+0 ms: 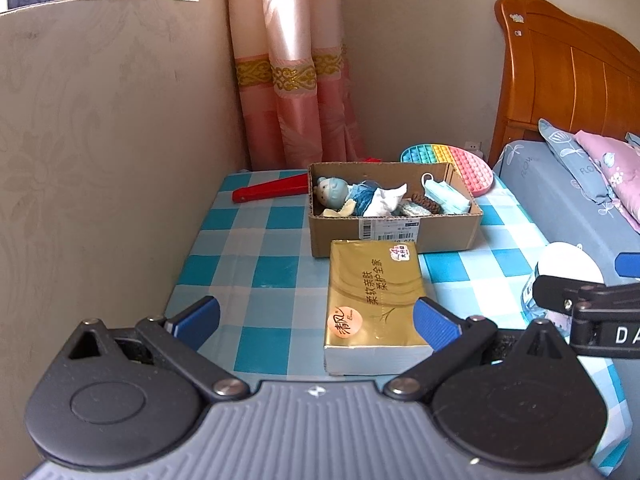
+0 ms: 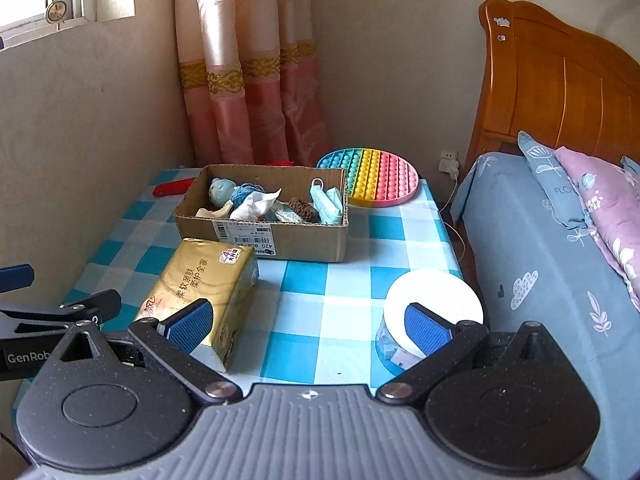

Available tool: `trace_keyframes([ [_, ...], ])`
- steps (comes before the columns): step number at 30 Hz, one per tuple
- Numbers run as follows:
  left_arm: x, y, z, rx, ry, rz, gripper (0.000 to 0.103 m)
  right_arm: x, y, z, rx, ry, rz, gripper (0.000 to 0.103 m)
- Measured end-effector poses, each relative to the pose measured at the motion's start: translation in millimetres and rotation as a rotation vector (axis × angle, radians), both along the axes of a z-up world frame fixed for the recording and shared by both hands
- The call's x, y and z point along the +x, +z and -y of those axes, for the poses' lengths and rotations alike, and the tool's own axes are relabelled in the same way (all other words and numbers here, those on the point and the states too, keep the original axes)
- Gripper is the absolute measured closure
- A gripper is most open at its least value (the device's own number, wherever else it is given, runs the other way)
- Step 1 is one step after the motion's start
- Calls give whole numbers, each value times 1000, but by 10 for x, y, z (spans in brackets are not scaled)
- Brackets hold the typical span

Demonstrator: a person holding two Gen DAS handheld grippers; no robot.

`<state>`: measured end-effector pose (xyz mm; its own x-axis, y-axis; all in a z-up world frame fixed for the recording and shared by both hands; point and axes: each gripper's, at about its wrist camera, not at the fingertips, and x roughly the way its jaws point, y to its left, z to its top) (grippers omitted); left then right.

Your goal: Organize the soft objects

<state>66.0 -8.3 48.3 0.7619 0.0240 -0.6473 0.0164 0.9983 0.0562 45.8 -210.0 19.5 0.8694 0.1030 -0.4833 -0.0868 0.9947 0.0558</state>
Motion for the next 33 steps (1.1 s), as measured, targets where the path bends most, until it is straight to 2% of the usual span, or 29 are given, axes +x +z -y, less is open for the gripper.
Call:
trace_keyframes([
  [33, -7, 16, 43, -1, -4, -2, 1, -10, -5, 0, 10, 6, 5, 0],
])
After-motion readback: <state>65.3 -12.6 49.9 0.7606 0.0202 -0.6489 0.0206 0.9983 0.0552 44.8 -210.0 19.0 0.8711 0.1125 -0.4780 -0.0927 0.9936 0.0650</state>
